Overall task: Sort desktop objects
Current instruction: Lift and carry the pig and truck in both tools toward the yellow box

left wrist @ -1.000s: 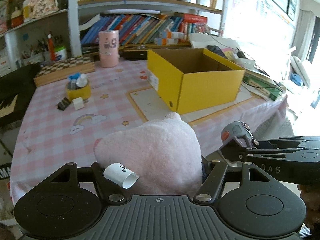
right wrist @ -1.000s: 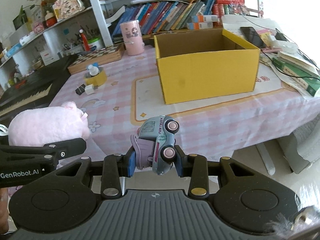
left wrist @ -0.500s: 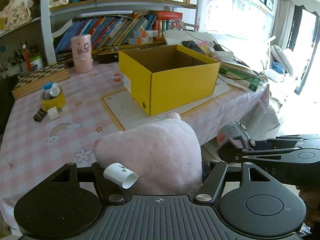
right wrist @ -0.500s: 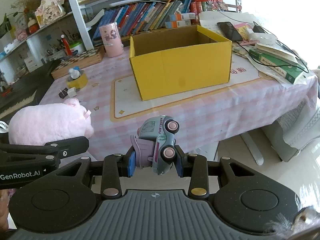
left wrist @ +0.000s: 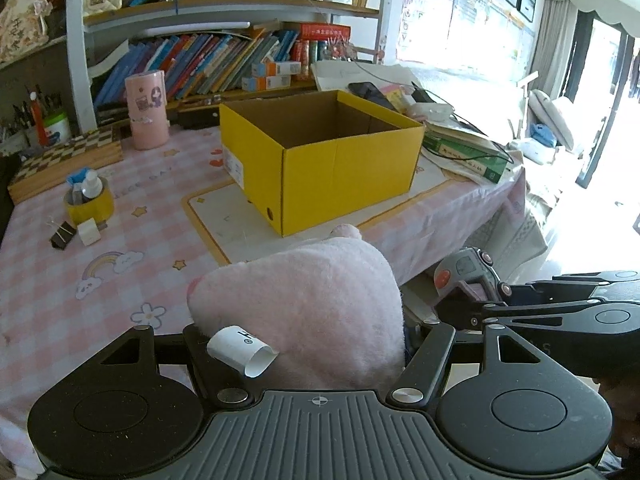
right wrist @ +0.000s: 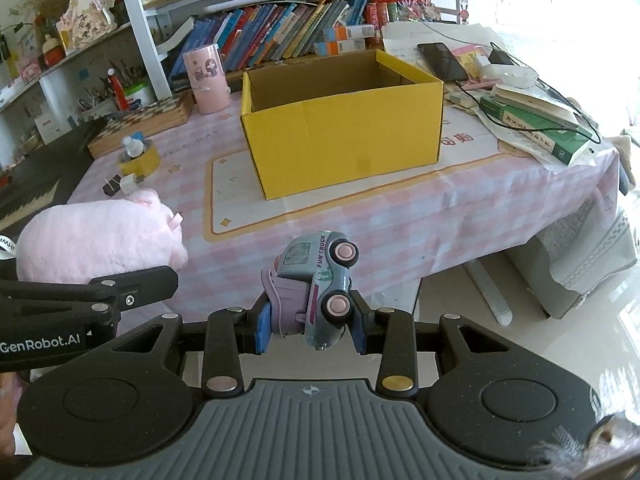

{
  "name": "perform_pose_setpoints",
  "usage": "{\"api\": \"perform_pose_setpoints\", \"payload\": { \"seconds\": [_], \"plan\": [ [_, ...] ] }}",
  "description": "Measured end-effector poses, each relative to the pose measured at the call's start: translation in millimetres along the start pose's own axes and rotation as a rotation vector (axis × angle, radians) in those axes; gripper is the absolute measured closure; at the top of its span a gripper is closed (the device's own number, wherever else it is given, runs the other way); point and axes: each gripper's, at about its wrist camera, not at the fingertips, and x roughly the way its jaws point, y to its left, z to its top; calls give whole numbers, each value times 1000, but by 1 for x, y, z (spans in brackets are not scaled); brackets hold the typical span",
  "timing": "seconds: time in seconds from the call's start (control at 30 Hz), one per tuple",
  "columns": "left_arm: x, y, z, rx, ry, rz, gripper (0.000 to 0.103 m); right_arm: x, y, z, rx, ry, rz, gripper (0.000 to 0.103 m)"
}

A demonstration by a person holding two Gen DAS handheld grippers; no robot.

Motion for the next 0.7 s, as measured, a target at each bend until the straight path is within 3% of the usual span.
{"api": "perform_pose_setpoints", "payload": {
  "seconds": [0.7],
  "plan": [
    [29,-21,11,60,48,-65,35,15,-32,0,84,59,-34,68]
  ]
}}
